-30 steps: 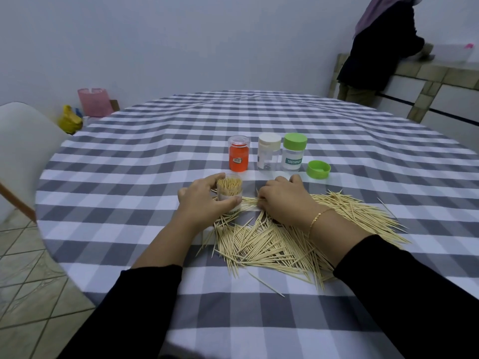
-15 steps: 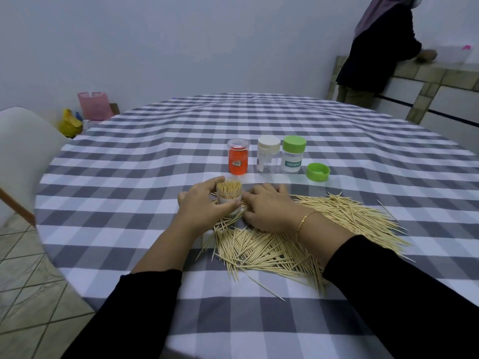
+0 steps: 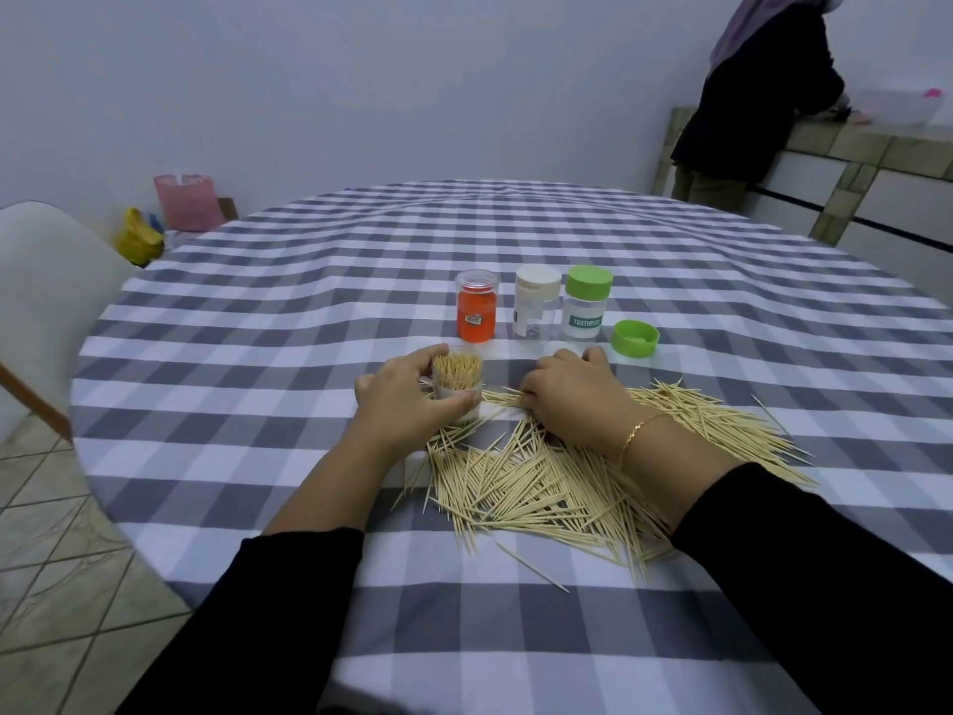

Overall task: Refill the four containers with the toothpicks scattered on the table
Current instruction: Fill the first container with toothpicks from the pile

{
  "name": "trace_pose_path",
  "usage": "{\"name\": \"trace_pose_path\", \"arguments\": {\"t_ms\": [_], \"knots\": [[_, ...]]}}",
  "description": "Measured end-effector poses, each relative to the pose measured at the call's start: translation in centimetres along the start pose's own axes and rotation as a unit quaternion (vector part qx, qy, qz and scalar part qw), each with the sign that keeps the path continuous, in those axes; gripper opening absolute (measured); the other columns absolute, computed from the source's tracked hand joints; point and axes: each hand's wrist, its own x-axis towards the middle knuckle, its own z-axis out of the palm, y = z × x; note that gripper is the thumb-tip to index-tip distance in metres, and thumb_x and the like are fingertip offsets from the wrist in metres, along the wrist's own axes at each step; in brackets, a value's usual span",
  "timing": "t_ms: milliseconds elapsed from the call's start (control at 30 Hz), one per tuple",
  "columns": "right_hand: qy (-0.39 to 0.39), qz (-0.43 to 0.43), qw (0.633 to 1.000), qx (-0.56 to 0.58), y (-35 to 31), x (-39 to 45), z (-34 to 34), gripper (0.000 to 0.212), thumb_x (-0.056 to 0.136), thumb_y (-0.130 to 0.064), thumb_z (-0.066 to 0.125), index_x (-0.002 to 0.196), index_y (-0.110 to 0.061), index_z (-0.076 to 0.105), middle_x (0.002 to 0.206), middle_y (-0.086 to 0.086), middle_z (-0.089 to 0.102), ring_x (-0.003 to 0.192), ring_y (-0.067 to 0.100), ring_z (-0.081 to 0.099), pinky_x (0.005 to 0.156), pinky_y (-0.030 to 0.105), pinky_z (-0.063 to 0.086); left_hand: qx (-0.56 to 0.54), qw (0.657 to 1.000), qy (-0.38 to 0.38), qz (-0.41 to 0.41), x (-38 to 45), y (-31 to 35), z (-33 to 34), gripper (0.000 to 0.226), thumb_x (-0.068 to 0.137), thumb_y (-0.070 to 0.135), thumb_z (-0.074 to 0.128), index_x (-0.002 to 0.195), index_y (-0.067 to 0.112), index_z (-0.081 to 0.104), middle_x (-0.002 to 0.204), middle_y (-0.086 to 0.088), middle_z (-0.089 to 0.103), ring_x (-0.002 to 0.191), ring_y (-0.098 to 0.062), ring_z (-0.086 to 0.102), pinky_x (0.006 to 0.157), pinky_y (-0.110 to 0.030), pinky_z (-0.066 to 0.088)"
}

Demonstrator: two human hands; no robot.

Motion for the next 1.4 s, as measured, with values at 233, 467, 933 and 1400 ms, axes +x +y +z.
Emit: {"name": "trace_pose_path", "arguments": {"t_ms": [233,467,933,1400], "knots": [[-0.077,0.015,0.997,0.010,-0.2,0.1,-0.7,0.037,0.098,-0.041,0.038,0.129,-0.024,0.053,0.128,0.005,0.048,0.123,0.026,0.038,0.100,0.048,0.025,0.002,1.000,-0.003,-0.006,0.0,0.1,0.0,0.068,0.081,0.050,0.071,0.140,0.030,0.046,0.132,0.004,0.058,0.126,-0.019,0.040,0.106,-0.038,0.022],[0.003,-0.026,0.997,-0.069,-1.7,-0.2,-0.7,0.025,0.096,-0.018,0.041,0.110,-0.017,0.063,0.113,0.004,0.056,0.112,0.025,0.047,0.097,0.045,0.027,0.002,1.000,0.001,-0.003,-0.2,0.2,0.1,0.066,0.081,0.049,0.070,0.140,0.030,0.046,0.131,0.004,0.059,0.125,-0.017,0.041,0.104,-0.036,0.022],[0.016,0.017,0.996,-0.084,-0.1,-0.8,-0.3,0.020,0.095,-0.017,0.041,0.099,-0.017,0.061,0.104,0.003,0.063,0.102,0.025,0.053,0.096,0.044,0.028,0.006,1.000,-0.006,-0.001,0.1,-0.2,0.2,0.068,0.081,0.051,0.069,0.141,0.030,0.045,0.133,0.004,0.058,0.127,-0.018,0.043,0.106,-0.038,0.021],[-0.043,0.066,0.961,0.264,1.1,-0.9,-2.2,0.018,0.099,-0.023,0.039,0.095,-0.023,0.057,0.090,-0.011,0.065,0.088,0.012,0.057,0.093,0.037,0.033,0.009,1.000,-0.007,-0.001,0.2,-0.1,0.2,0.069,0.082,0.051,0.068,0.142,0.030,0.044,0.136,0.004,0.056,0.130,-0.020,0.040,0.106,-0.038,0.020]]}}
